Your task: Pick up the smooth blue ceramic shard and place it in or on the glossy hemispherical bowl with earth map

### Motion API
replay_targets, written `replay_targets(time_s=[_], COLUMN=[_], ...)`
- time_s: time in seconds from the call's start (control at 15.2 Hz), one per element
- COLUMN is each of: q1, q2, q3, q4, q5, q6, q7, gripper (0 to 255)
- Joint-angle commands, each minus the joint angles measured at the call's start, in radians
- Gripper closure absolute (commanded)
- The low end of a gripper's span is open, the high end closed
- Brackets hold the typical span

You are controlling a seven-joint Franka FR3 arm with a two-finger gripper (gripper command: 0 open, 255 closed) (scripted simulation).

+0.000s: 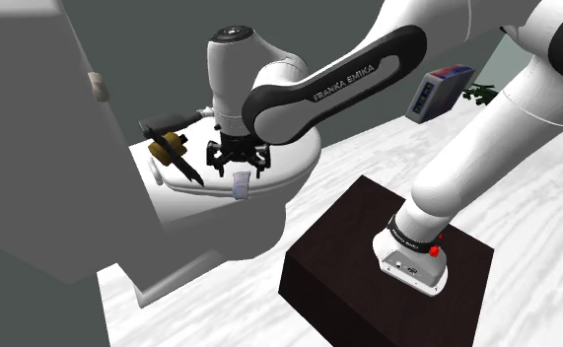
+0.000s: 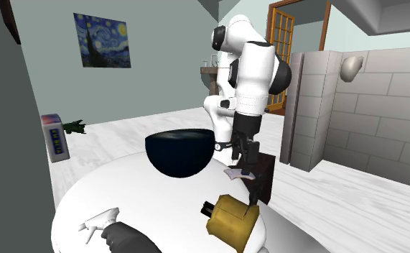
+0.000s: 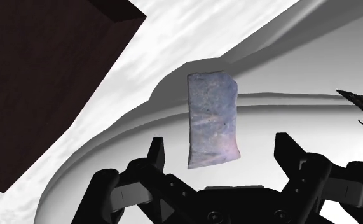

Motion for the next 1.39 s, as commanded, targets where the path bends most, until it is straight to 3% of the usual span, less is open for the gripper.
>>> replay_targets(time_s=[0.0,0.66,0.73,1.32], q1=[-0.005,-0.010,-0.010,-0.010], q2=[0.019,0.045,0.045,0.045], q3=[0.007,0.012,0.012,0.012], q4=[-0.015,-0.031,-0.031,-0.031], q5=[-0.019,-0.042,-0.042,-0.042], q6=[0.023,0.059,0.059,0.059], q7=[0.019,0.037,0.037,0.037], gripper=[0,0,255,255])
